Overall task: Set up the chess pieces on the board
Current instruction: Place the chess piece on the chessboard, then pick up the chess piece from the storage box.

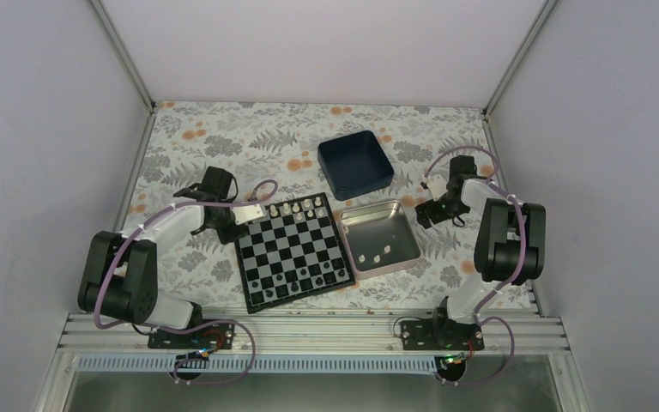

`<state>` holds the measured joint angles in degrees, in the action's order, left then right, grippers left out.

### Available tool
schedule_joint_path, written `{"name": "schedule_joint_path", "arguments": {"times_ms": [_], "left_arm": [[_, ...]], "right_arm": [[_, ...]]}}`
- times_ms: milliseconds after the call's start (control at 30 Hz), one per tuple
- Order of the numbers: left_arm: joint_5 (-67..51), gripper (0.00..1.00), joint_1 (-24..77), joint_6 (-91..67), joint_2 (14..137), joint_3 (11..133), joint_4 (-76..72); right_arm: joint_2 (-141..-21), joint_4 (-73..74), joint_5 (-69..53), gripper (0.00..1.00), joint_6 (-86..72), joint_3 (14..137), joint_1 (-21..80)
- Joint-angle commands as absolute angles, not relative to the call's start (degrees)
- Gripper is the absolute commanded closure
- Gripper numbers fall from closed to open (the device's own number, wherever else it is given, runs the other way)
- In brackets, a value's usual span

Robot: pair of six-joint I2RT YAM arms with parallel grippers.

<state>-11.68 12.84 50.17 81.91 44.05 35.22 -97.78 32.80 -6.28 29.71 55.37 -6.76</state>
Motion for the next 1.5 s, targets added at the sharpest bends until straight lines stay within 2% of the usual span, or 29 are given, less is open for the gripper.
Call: {"name": "schedule_joint_path", "arguments": {"times_ms": [0, 267, 467, 767, 900, 1267, 1467], "left_arm": [[-11.86, 0.64, 12.41, 50.42, 79.9, 47.56, 36.9], [-20.18, 0.64, 14.23, 51.45, 76.42, 61.83, 52.08], [-19.51, 0.62, 25.3, 46.33, 78.55, 74.39, 56.33], [-18.27, 0.62, 47.02, 41.24, 99.25, 93.11, 54.53], [-19.45, 0.62, 52.32, 42.64, 109.26, 101.09, 55.33], [-24.96, 0.63, 57.04, 47.81, 131.79, 122.0, 66.22], [-24.96, 0.67, 57.83, 50.61, 134.73, 121.32, 70.62]], "right_arm": [[-98.18, 32.47, -5.91, 0.0, 29.35, 55.14, -6.39], [-98.2, 32.47, -5.97, 0.0, 29.36, 55.23, -6.41], [-98.29, 32.61, -6.32, 0.0, 29.52, 55.45, -6.4], [-97.65, 32.82, -6.7, 0.0, 29.47, 55.33, -6.41], [-97.65, 32.97, -7.28, 0.0, 29.62, 55.34, -6.35], [-98.24, 33.23, -7.47, 0.0, 29.82, 55.02, -6.37], [-98.96, 33.32, -8.02, 0.0, 30.21, 55.08, -6.44]]}}
